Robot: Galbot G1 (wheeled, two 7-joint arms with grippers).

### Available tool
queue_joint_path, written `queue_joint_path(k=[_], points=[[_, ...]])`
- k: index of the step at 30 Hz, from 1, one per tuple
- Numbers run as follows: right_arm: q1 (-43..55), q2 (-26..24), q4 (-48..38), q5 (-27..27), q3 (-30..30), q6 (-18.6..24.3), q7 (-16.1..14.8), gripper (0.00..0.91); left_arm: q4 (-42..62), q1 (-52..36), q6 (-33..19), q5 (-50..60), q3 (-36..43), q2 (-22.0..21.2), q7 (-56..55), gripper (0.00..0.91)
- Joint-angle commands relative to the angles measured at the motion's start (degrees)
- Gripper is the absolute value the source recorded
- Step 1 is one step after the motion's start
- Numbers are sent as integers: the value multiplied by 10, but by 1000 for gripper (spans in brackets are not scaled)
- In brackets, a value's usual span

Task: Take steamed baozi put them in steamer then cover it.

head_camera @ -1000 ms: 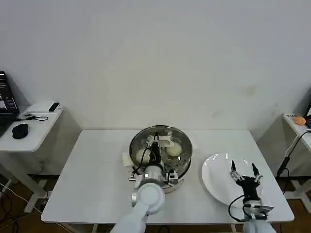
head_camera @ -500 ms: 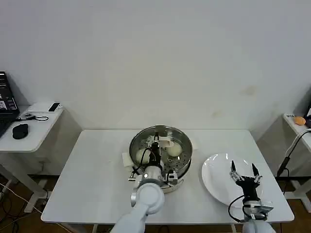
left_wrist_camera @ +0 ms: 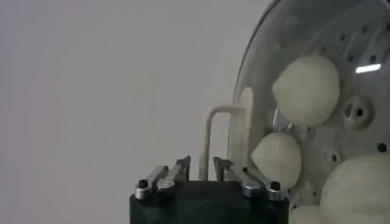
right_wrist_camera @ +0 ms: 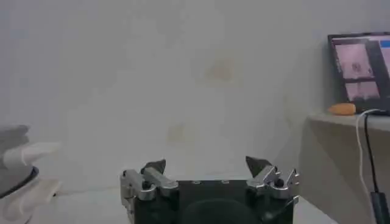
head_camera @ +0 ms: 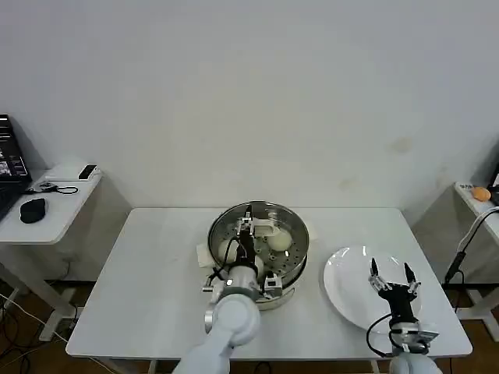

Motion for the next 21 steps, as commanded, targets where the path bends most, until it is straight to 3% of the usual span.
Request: queue_joint_path(k=[1, 15, 21], points=[[0, 0, -1, -1, 0, 0, -1, 907, -55, 17, -20, -35, -11, 11, 8, 907], [-3, -5, -1, -2, 1, -1, 0, 907, -123, 54, -32, -86, -33, 41, 32, 907], [-10, -11, 9, 3, -2, -10, 1, 907, -193, 76, -33, -146, -77, 71, 37, 907]])
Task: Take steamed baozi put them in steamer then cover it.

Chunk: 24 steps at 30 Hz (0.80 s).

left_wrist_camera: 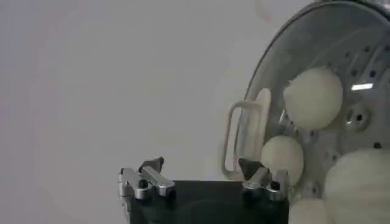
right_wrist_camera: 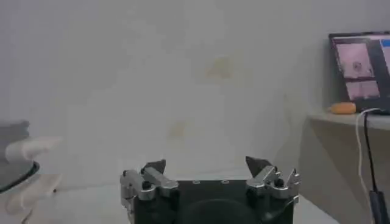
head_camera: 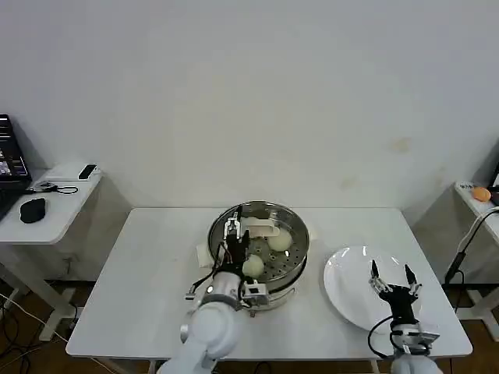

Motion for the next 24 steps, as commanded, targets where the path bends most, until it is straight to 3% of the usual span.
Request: queue_joint_path(k=[1, 6, 8, 12, 17, 19, 24], points=[[-7, -6, 16, 11, -4, -13, 4, 907, -111, 32, -3, -95, -56, 39, 10, 907], [-16, -19, 49, 24, -12, -54, 25, 907, -169, 62, -13, -295, -141, 98, -15, 907], [-20, -32, 62, 28, -15, -82, 32, 907, -156, 86, -58, -426, -208, 118, -60, 907], [-31, -72, 83, 43, -39, -115, 48, 907, -114, 134, -135, -576, -306, 114, -103, 907], [-36, -107, 102, 50, -59, -139, 64, 907, -44, 209, -207, -679, -366, 112, -140, 907], [-39, -107, 106, 41, -55, -130, 52, 907, -19, 228, -241, -691, -375, 112, -152, 907], [-50, -101, 125, 51, -66, -154, 40, 907, -2, 265, -238, -722, -375, 99, -176, 907]])
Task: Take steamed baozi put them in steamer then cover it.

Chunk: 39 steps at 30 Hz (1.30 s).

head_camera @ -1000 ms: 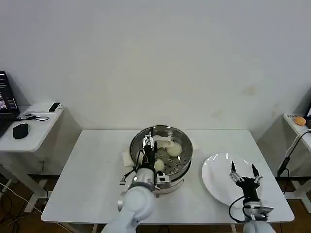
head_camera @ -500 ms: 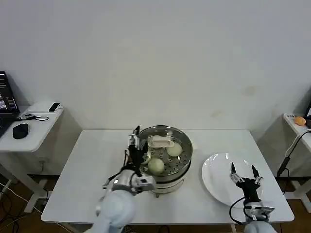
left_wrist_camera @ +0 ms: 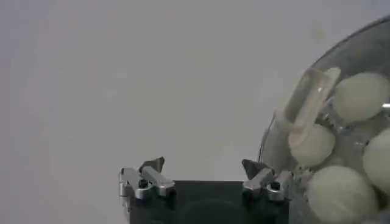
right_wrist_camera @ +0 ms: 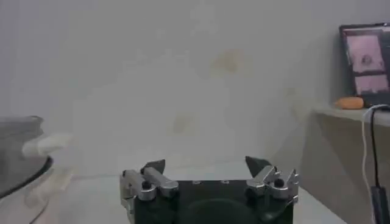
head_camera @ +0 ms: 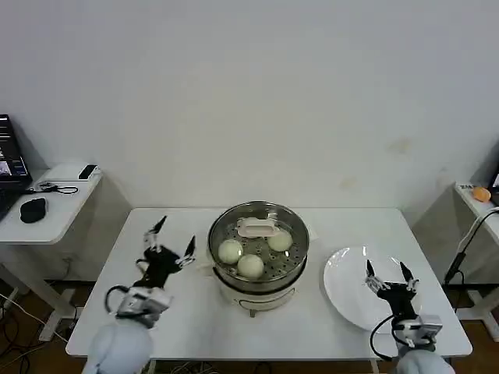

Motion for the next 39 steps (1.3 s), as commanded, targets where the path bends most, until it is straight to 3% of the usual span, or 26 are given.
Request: queue_joint_path(k=[1, 6, 27, 39], points=[[-14, -30, 41, 2, -27, -59, -4, 907, 68, 119, -97, -234, -115, 3, -77, 907], [-21, -29, 41, -12, -38, -56, -9, 907, 65, 132, -62, -272, -113, -9, -77, 907], [-12, -21, 19, -14, -28, -51, 15, 907, 66, 147, -87, -272, -110, -42, -68, 907], [-8, -22, 17, -25, -31, -56, 6, 907, 52, 158, -91, -270, -108, -45, -70, 907]])
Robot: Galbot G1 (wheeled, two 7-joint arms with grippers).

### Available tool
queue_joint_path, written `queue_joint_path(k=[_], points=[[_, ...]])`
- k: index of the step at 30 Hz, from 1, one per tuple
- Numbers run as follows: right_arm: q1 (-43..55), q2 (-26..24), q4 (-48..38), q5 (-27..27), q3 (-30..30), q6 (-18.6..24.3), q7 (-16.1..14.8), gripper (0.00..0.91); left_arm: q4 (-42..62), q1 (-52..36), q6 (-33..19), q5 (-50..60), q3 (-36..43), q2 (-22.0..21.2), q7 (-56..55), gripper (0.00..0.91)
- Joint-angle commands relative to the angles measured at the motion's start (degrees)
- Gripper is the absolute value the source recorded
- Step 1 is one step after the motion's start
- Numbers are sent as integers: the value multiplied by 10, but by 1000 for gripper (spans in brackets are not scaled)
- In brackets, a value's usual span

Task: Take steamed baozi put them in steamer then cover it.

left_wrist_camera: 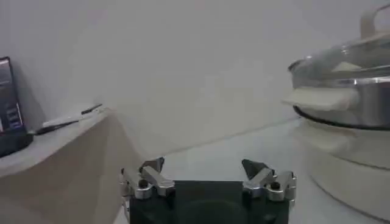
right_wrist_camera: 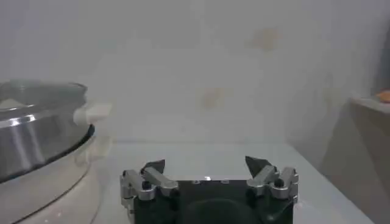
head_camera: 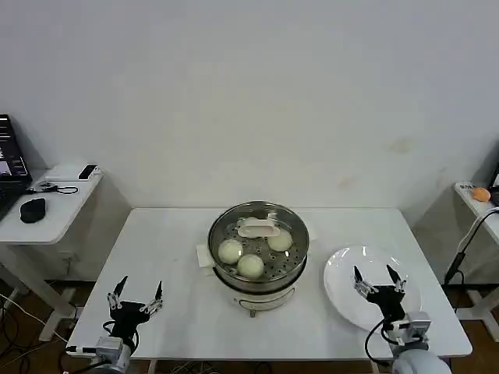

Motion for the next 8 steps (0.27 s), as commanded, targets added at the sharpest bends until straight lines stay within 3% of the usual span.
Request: queue_joint_path(k=[1, 8], points=[[0, 2, -3, -10, 0, -3, -3, 907, -11, 10, -4, -6, -4, -2, -2, 907], [-3, 4, -1, -19, 0, -2, -6, 907, -21, 15, -2, 2, -1, -5, -2, 907]])
